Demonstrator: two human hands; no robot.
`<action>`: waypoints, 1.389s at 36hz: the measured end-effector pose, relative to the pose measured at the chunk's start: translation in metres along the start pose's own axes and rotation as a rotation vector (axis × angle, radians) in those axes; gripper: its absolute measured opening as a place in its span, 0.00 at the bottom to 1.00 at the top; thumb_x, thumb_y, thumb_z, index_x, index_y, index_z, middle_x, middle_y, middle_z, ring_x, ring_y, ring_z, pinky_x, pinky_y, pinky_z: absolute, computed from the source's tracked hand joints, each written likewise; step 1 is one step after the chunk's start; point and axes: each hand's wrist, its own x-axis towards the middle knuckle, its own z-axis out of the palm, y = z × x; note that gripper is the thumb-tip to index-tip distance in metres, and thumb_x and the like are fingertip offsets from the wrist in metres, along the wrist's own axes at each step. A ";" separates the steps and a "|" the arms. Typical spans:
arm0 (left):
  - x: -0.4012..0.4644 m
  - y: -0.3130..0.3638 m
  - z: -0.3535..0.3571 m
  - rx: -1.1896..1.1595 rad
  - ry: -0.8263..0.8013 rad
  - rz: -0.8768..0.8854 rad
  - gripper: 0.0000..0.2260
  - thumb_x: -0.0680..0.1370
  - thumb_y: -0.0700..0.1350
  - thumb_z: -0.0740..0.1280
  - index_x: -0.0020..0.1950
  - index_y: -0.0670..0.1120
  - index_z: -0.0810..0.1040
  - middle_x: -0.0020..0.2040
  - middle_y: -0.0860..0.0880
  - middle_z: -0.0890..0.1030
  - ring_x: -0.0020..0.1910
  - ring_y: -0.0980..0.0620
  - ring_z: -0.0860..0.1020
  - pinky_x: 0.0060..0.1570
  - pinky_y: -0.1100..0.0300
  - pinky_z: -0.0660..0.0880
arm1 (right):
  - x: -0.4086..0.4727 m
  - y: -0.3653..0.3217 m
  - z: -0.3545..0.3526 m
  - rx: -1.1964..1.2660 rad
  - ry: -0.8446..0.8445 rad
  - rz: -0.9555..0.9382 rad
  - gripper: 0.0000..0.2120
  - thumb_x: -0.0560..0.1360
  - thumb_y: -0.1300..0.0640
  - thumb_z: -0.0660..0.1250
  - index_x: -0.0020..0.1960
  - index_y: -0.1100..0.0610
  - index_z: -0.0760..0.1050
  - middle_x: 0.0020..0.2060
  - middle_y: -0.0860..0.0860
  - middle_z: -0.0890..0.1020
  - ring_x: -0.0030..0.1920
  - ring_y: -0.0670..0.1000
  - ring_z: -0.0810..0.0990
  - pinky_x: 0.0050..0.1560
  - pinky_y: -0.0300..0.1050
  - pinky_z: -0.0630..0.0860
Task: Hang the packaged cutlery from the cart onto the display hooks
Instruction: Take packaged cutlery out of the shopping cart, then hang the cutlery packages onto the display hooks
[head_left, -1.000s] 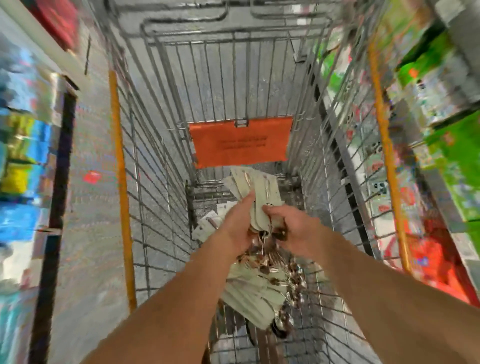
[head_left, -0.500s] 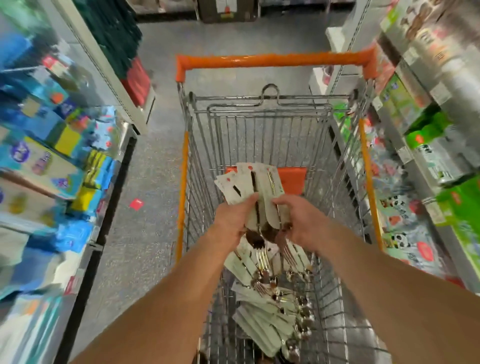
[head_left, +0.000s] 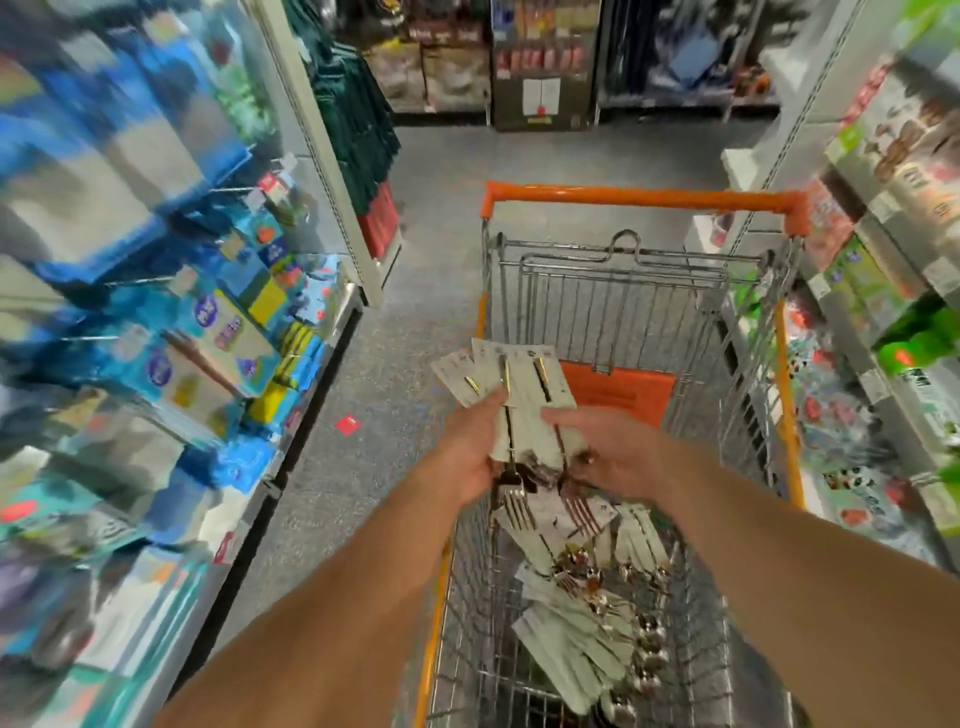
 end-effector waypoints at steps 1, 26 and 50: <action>-0.008 0.003 -0.007 0.002 0.010 0.011 0.09 0.84 0.46 0.60 0.54 0.45 0.80 0.40 0.51 0.86 0.31 0.53 0.83 0.30 0.59 0.80 | -0.008 -0.003 0.010 -0.009 -0.021 -0.007 0.17 0.75 0.52 0.71 0.61 0.56 0.78 0.54 0.56 0.84 0.57 0.57 0.82 0.68 0.57 0.72; -0.248 0.004 -0.275 -0.146 0.342 0.450 0.12 0.80 0.36 0.66 0.64 0.40 0.77 0.54 0.42 0.85 0.44 0.47 0.85 0.35 0.57 0.82 | -0.082 0.022 0.328 -0.301 -0.450 -0.114 0.10 0.80 0.62 0.63 0.61 0.60 0.77 0.53 0.59 0.85 0.47 0.54 0.84 0.48 0.51 0.82; -0.439 -0.043 -0.503 -0.333 0.995 0.512 0.11 0.78 0.43 0.71 0.58 0.40 0.80 0.50 0.42 0.86 0.49 0.42 0.84 0.55 0.42 0.80 | -0.130 0.094 0.623 -0.721 -0.823 -0.194 0.03 0.77 0.62 0.70 0.47 0.57 0.76 0.31 0.49 0.75 0.30 0.46 0.72 0.29 0.38 0.69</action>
